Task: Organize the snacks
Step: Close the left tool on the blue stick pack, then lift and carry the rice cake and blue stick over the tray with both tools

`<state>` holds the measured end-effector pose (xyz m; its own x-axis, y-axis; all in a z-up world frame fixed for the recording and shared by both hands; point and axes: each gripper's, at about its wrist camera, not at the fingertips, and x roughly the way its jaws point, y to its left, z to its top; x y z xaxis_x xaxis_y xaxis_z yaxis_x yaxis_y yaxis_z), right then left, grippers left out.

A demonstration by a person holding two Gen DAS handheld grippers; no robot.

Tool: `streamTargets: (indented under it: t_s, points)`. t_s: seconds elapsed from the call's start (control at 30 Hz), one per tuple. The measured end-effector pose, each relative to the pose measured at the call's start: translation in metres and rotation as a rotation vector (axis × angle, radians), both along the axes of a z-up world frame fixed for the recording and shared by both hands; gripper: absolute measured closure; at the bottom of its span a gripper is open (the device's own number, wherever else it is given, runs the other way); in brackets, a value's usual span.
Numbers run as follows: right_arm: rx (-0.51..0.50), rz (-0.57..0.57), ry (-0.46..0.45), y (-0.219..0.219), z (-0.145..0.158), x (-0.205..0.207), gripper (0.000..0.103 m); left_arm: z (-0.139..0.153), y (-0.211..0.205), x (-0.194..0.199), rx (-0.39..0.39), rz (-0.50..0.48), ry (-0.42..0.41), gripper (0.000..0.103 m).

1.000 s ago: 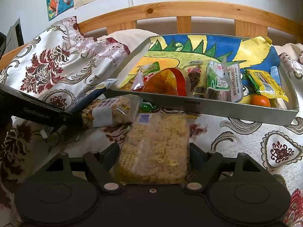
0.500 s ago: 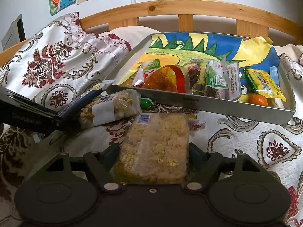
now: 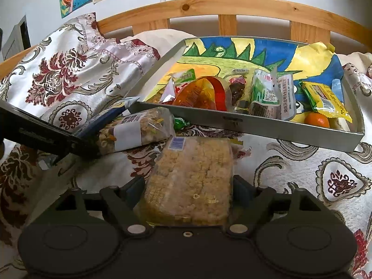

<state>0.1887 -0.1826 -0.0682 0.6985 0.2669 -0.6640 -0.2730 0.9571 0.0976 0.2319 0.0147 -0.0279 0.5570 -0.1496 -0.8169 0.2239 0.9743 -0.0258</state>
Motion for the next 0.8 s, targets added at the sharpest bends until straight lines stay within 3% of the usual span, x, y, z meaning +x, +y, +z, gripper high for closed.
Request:
streamTargets:
  t_s: [0.33, 0.8]
  points:
    - [-0.041, -0.008, -0.012, 0.003, 0.001, -0.005, 0.025, 0.011, -0.015, -0.021, 0.023, 0.017, -0.009, 0.063]
    - [-0.042, -0.019, -0.033, -0.003, 0.012, -0.02, 0.027, 0.021, -0.027, -0.042, -0.029, 0.008, -0.014, 0.064]
